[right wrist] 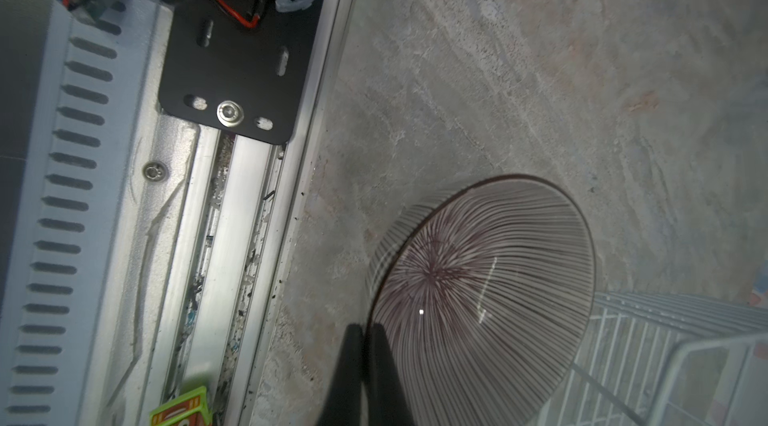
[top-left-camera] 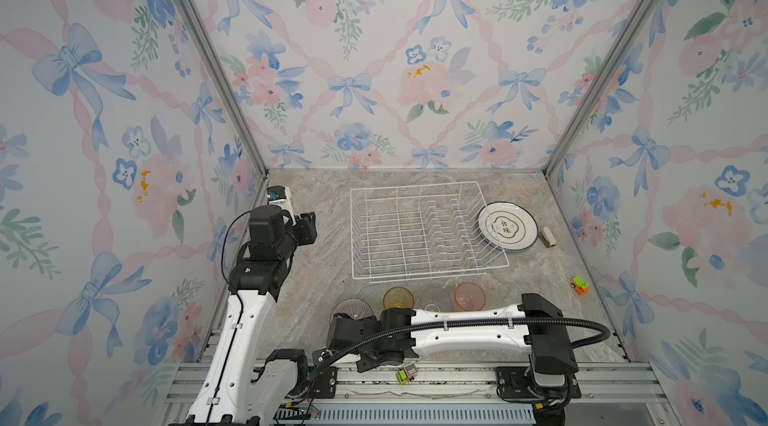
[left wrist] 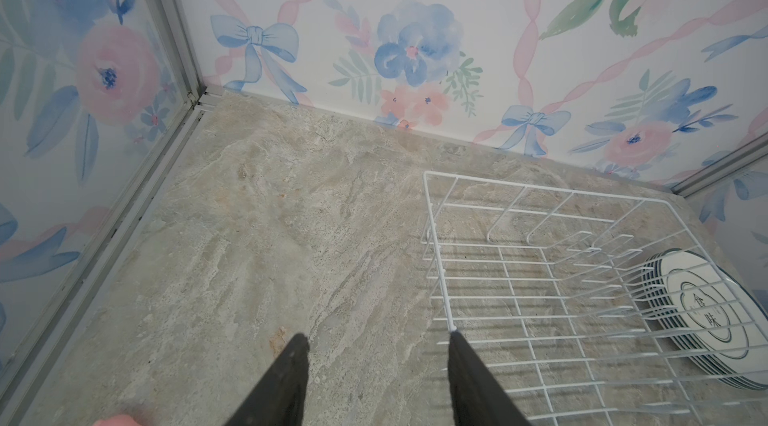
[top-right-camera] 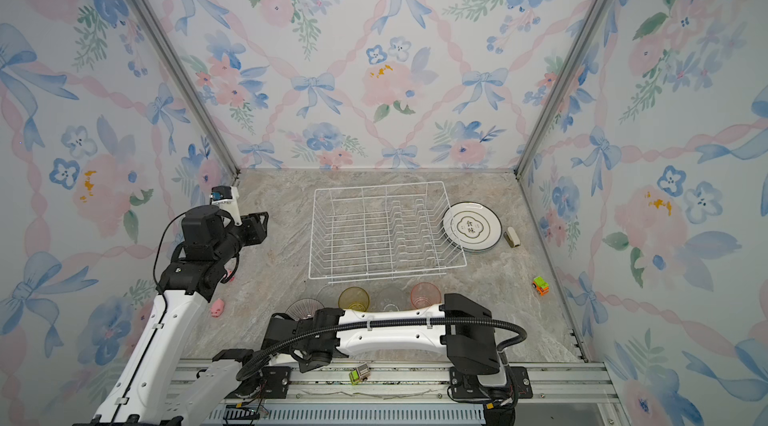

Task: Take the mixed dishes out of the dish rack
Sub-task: 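Carry the striped bowl with the right gripper toward the table nearer the robot, then lower the striped bowl beside the yellow glass and open the right gripper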

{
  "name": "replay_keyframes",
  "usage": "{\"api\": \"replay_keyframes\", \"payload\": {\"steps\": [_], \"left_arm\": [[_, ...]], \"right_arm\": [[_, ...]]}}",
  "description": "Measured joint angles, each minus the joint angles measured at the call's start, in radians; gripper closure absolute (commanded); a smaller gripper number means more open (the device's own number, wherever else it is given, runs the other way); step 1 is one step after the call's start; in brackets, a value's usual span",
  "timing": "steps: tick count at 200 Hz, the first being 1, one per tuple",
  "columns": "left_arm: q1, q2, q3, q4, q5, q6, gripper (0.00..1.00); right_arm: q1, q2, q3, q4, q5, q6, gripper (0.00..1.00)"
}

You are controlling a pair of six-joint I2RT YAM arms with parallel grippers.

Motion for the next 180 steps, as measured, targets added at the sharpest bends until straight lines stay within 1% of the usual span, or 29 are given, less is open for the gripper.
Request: {"api": "replay_keyframes", "payload": {"steps": [45, 97, 180], "left_arm": [[0.005, 0.003, -0.002, 0.016, 0.011, 0.000, 0.46], [0.005, 0.020, -0.010, 0.031, 0.018, 0.000, 0.46], [0.005, 0.034, -0.024, 0.051, 0.022, 0.000, 0.46]], "right_arm": [[-0.050, 0.024, 0.000, 0.009, -0.034, 0.000, 1.00], [-0.095, 0.039, 0.000, 0.075, -0.075, 0.005, 1.00], [-0.123, 0.099, -0.005, 0.113, -0.095, 0.015, 1.00]]}}
